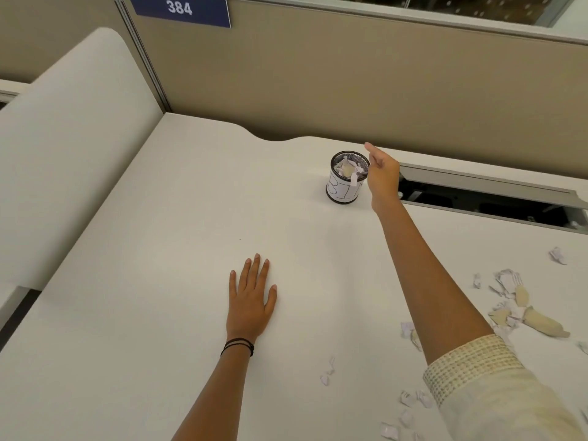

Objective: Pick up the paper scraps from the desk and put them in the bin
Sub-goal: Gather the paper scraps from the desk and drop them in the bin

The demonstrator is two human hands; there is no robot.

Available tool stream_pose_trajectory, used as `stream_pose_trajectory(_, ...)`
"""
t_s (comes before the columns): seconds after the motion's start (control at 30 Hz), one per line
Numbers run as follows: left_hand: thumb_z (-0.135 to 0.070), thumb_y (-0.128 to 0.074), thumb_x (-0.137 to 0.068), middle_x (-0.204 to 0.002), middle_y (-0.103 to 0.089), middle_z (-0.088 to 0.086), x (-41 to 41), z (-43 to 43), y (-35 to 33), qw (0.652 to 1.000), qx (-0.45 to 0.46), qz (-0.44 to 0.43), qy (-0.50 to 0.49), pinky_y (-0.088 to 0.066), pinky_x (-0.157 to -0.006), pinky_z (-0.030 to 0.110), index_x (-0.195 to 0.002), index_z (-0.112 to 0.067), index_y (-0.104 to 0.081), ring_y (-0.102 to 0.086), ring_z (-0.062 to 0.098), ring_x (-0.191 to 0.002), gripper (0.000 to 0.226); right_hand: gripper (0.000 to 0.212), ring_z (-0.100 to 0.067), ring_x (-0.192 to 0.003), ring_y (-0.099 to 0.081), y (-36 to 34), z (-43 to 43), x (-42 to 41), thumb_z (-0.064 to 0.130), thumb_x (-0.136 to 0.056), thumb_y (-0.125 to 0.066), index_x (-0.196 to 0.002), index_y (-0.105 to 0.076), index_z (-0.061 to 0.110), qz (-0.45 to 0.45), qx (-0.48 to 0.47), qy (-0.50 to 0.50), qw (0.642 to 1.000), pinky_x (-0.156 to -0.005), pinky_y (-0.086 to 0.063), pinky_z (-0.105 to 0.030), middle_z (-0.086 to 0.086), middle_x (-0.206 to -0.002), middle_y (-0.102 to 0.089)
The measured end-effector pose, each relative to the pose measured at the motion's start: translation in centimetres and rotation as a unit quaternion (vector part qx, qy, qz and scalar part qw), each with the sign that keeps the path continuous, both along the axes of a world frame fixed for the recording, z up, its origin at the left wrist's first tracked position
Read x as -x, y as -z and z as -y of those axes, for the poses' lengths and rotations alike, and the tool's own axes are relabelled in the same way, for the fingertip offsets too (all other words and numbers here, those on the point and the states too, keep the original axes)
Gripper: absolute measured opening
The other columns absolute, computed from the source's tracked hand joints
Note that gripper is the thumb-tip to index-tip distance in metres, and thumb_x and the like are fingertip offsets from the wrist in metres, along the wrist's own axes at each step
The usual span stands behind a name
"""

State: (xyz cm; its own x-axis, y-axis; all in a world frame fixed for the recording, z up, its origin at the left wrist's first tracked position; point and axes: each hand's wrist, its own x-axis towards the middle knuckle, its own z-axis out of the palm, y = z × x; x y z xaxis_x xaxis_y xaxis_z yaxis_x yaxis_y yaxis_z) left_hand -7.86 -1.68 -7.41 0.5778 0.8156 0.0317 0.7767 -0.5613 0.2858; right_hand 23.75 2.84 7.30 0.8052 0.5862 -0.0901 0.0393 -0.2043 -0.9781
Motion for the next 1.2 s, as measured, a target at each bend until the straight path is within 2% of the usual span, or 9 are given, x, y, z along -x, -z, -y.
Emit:
stream_pose_trajectory(0.1, -0.04, -0.023, -0.095, -0.156, -0.021, 0.001, 0.0, 0.0, 0.0, 1.0, 0.002, 0.003, -0.001, -0.003, -0.115, 0.042, -0.148, -0.019, -0.025, -0.013, 0.016, -0.143, 0.058, 0.068, -0.014, -0.134, -0.039, -0.4, 2.7, 0.2, -0.023, -0.075, -0.019, -0.125, -0.055, 0.006, 0.001, -0.014, -0.003, 1.0, -0.107, -0.027, -0.015, -0.009, -0.144, -0.041)
stream_pose_trajectory(0.2, -0.04, -0.024, -0.095, -0.155, -0.021, 0.002, 0.0, 0.0, 0.0, 1.0, 0.0, 0.007, -0.001, -0.002, -0.115, 0.041, -0.148, -0.018, -0.026, -0.013, 0.016, -0.142, 0.058, 0.057, -0.013, -0.13, -0.043, 0.3, 6.7, 0.3, -0.019, -0.083, -0.026, -0.123, -0.057, 0.008, 0.003, -0.012, 0.014, 1.0, -0.111, -0.029, -0.022, -0.006, -0.139, -0.049)
stream_pose_trajectory(0.3, -0.041, -0.023, -0.094, -0.156, -0.02, 0.002, 0.1, -0.1, 0.1, 1.0, 0.003, 0.006, -0.001, -0.002, -0.115, 0.042, -0.148, -0.018, -0.026, -0.012, 0.016, -0.142, 0.058, 0.046, -0.019, -0.124, -0.051, 2.2, 12.4, 0.3, -0.015, -0.087, -0.033, -0.121, -0.059, 0.005, 0.084, 0.034, 0.021, 0.996, -0.11, -0.036, -0.03, -0.009, -0.129, -0.057)
stream_pose_trajectory(0.43, -0.042, -0.021, -0.094, -0.156, -0.018, 0.001, 0.0, 0.0, 0.1, 1.0, 0.01, 0.015, -0.002, -0.003, -0.116, 0.043, -0.148, -0.018, -0.025, -0.013, 0.017, -0.143, 0.06, 0.036, -0.023, -0.117, -0.056, 5.4, 21.6, 0.1, -0.01, -0.09, -0.04, -0.114, -0.063, 0.004, 0.208, 0.128, 0.066, 0.967, -0.1, -0.038, -0.016, -0.013, -0.122, -0.062)
stream_pose_trajectory(0.57, -0.044, -0.018, -0.093, -0.156, -0.019, 0.001, 0.0, 0.0, 0.0, 1.0, 0.01, 0.016, -0.004, -0.007, -0.117, 0.046, -0.148, -0.018, -0.025, -0.015, 0.018, -0.143, 0.061, 0.028, -0.032, -0.122, -0.049, 8.1, 28.8, 0.2, -0.001, -0.091, -0.048, -0.115, -0.061, 0.004, 0.192, 0.239, 0.052, 0.95, -0.104, -0.033, -0.029, -0.018, -0.125, -0.058)
stream_pose_trajectory(0.7, -0.045, -0.017, -0.093, -0.156, -0.018, 0.002, -0.1, 0.0, -0.1, 1.0, 0.012, 0.013, -0.001, -0.006, -0.116, 0.046, -0.148, -0.018, -0.025, -0.015, 0.019, -0.144, 0.062, 0.037, -0.031, -0.137, -0.03, 9.8, 31.5, 1.2, 0.012, -0.092, -0.051, -0.129, -0.051, 0.008, 0.148, 0.35, -0.03, 0.924, -0.112, -0.022, -0.039, -0.018, -0.145, -0.036)
stream_pose_trajectory(0.97, -0.045, -0.015, -0.092, -0.156, -0.017, 0.002, -0.1, 0.1, -0.2, 1.0, 0.017, 0.012, -0.001, -0.004, -0.116, 0.044, -0.148, -0.018, -0.025, -0.015, 0.019, -0.144, 0.064, 0.048, -0.02, -0.145, -0.006, 9.8, 29.5, 6.0, 0.02, -0.096, -0.045, -0.142, -0.032, 0.014, 0.144, 0.336, -0.107, 0.925, -0.115, -0.008, -0.03, -0.007, -0.157, -0.009)
stream_pose_trajectory(1.1, -0.044, -0.018, -0.093, -0.156, -0.019, 0.003, -0.1, 0.1, -0.2, 1.0, 0.015, 0.014, 0.0, -0.007, -0.116, 0.046, -0.148, -0.016, -0.027, -0.017, 0.02, -0.143, 0.062, 0.04, -0.017, -0.141, -0.023, 9.7, 28.6, 7.3, 0.009, -0.095, -0.045, -0.135, -0.045, 0.013, 0.164, 0.268, -0.157, 0.936, -0.113, -0.019, -0.027, -0.004, -0.152, -0.027)
stream_pose_trajectory(1.2, -0.045, -0.017, -0.092, -0.156, -0.021, 0.003, -0.2, 0.2, -0.3, 1.0, 0.016, 0.014, -0.001, -0.006, -0.116, 0.046, -0.148, -0.017, -0.028, -0.017, 0.02, -0.143, 0.063, 0.032, -0.017, -0.127, -0.044, 8.7, 28.9, 7.8, -0.002, -0.092, -0.045, -0.12, -0.058, 0.006, 0.215, 0.197, -0.064, 0.954, -0.105, -0.034, -0.027, -0.008, -0.14, -0.046)
